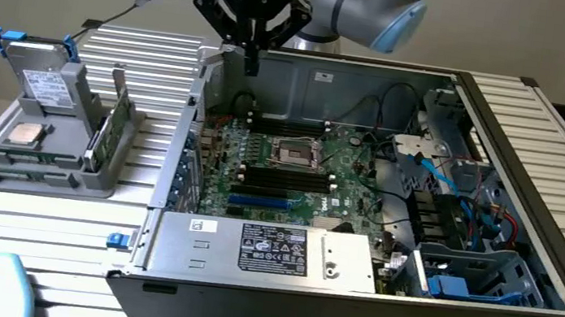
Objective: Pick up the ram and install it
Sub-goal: 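Reach for the ram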
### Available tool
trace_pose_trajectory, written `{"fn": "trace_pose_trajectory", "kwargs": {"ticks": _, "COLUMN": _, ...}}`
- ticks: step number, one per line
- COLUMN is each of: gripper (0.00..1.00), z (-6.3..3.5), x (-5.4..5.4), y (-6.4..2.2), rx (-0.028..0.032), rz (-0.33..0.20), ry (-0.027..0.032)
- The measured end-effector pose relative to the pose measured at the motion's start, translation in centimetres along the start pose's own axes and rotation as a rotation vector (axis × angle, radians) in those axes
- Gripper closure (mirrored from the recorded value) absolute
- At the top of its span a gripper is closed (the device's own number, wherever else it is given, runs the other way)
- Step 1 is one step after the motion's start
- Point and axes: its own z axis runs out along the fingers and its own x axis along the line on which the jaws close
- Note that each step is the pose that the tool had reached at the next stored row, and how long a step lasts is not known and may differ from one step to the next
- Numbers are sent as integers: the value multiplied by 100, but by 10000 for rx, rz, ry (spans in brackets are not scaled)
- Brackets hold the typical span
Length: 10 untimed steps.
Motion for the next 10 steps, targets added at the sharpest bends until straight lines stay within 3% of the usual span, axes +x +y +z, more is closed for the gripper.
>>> {"fn": "trace_pose_trajectory", "kwargs": {"ticks": 10, "gripper": 90, "z": -7, "x": 428, "y": -30, "rx": -4, "rz": 0, "ry": -1}}
